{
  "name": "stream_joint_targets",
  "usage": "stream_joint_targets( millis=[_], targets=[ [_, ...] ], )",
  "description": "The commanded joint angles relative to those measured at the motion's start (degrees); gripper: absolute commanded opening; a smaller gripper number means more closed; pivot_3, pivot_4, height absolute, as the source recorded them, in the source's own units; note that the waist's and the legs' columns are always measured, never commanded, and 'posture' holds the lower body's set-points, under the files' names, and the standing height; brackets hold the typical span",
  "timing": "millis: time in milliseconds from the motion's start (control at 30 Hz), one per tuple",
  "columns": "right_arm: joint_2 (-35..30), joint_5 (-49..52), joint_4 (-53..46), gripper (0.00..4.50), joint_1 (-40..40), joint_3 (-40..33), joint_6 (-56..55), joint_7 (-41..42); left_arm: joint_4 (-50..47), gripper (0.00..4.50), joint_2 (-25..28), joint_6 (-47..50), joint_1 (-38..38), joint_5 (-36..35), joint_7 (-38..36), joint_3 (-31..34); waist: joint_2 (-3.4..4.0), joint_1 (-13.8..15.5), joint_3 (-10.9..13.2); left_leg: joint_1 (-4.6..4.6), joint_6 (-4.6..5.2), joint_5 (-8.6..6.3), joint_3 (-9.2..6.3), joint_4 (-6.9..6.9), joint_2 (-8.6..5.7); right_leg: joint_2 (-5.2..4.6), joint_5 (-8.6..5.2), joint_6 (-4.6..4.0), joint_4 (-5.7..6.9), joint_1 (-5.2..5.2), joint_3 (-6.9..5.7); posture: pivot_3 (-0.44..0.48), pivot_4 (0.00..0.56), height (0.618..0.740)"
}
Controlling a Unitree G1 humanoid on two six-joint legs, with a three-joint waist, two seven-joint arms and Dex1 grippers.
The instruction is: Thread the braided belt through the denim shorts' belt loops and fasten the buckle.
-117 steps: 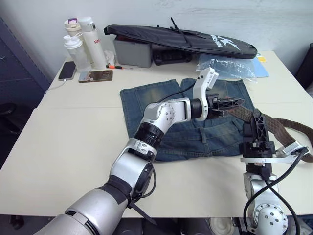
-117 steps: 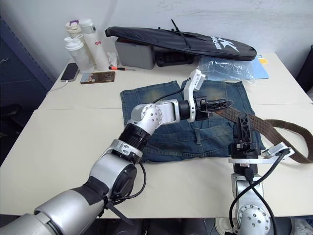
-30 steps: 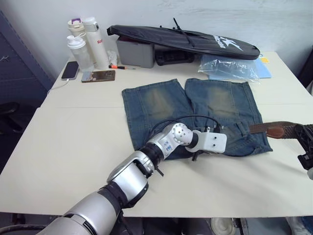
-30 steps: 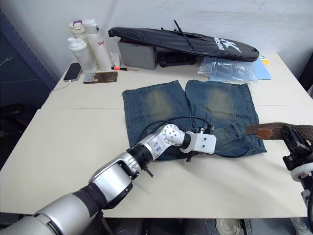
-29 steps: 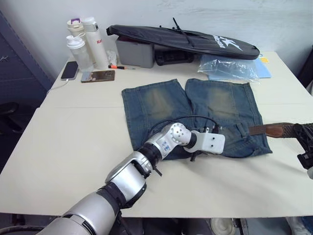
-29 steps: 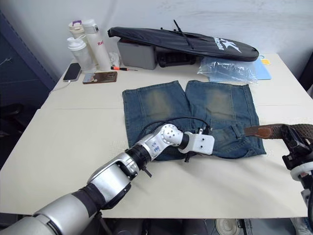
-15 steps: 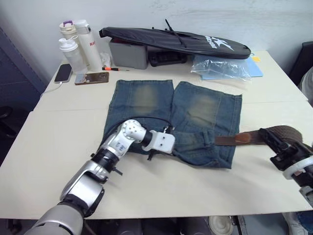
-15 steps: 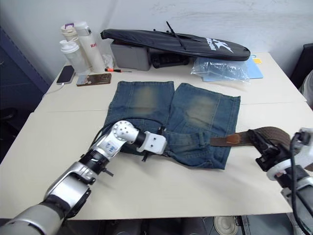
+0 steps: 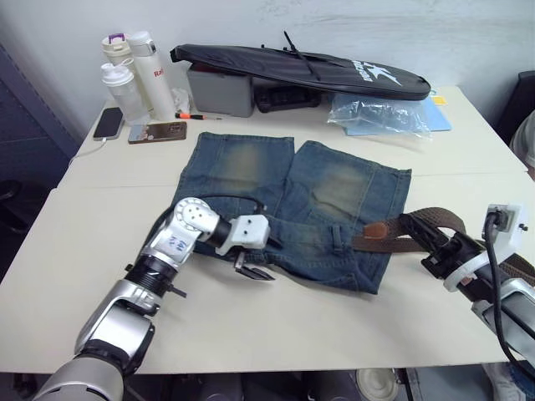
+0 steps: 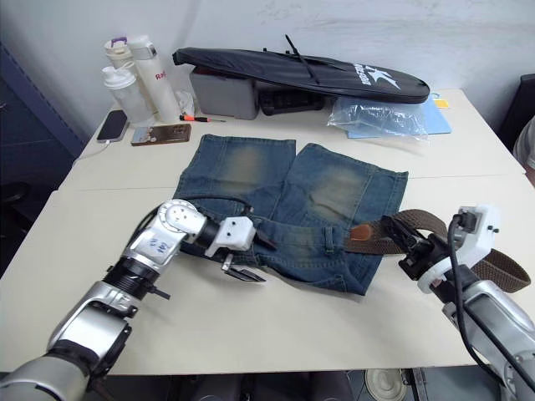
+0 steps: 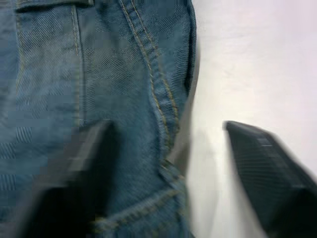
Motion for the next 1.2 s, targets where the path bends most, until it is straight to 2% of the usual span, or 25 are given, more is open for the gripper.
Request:
stream_joint_targets(
  millis=[33,200,367,567,733,967,1200],
  targets=[
    [-1.3,-2.0,2.4,0.0,-1.9,-0.4,0.9,3.5,-9.6,4.39,3.8,12.4,2.3,-7.3,0.7,7.2,0.0,0.0,0.0,-0.01,0.0,0.0,0.0,-0.01,0.0,0.0,0.01,0.01,-0.01,-0.01,0.0,0.0,0.15,0.642],
    [-0.5,-7.1,8.2,0.0,-6.9,3.5,3.4,8.0,-22.4,4.39,7.0,28.3,6.0,-14.8,2.9,11.9,-0.01,0.1,0.0,-0.03,0.0,0.01,0.0,0.0,-0.1,-0.09,0.06,0.1,-0.04,0.01,0.07,0.0,0.15,0.642],
    [0.5,-12.0,12.5,0.0,-10.6,6.3,4.9,11.4,-26.5,4.39,7.6,35.7,7.4,-15.2,11.1,14.8,-0.02,0.2,0.0,-0.05,0.0,0.02,-0.03,0.01,-0.18,-0.12,0.12,0.16,-0.07,0.02,0.11,0.0,0.15,0.642],
    [2.6,-17.5,16.8,0.0,-12.2,7.8,6.1,15.6,-31.9,4.39,9.7,38.1,11.9,-15.1,16.4,16.1,-0.02,0.0,0.0,-0.04,-0.01,0.02,0.01,-0.03,-0.15,-0.13,0.13,0.17,-0.06,-0.02,0.11,0.0,0.15,0.642],
    [6.5,-19.7,19.6,0.0,-14.8,8.2,6.4,17.1,-34.6,4.39,10.6,38.9,13.8,-15.4,17.7,15.7,-0.02,0.0,0.0,-0.05,-0.06,0.05,0.03,-0.01,-0.14,-0.14,0.14,0.16,-0.02,-0.05,0.11,0.0,0.15,0.642],
    [10.2,-23.3,21.4,0.0,-18.2,8.9,7.7,17.5,-33.9,4.39,11.6,39.2,13.9,-15.1,19.5,15.7,0.08,0.1,-0.1,-0.12,-0.07,0.06,0.06,-0.02,-0.15,-0.17,0.16,0.13,-0.01,-0.17,0.11,0.0,0.15,0.642],
    [14.7,-24.6,21.4,0.0,-16.6,10.3,11.8,14.1,-34.7,4.39,11.1,41.9,13.8,-16.1,21.8,15.8,0.04,0.0,-0.2,-0.1,-0.07,0.05,0.08,-0.03,-0.15,-0.18,0.16,0.13,0.02,-0.18,0.12,0.0,0.15,0.642]
  ],
)
